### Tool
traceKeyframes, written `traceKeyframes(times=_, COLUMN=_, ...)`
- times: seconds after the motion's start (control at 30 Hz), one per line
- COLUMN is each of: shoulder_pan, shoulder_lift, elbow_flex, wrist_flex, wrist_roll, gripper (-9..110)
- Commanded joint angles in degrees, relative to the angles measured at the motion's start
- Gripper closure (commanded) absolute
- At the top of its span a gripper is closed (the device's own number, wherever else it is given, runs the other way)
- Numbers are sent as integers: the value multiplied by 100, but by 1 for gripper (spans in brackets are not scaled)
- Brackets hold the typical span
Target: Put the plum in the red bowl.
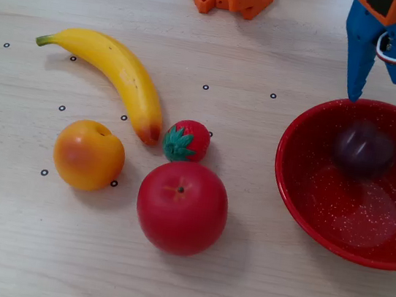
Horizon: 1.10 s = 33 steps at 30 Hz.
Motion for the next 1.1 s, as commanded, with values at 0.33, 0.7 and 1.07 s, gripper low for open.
traceKeyframes(times=0.33, shoulder_pan=-431, shoulder_lift=993, elbow_flex=-466, wrist_flex=475, wrist_roll=44, gripper=83)
traceKeyframes(times=0.7, shoulder_pan=-1239, shoulder_lift=2435, elbow_flex=-448, wrist_flex=404, wrist_roll=35, gripper=101)
traceKeyframes(times=1.07, shoulder_pan=-2663, shoulder_lift=5607, elbow_flex=3498, wrist_flex=-1556, wrist_roll=510, gripper=101)
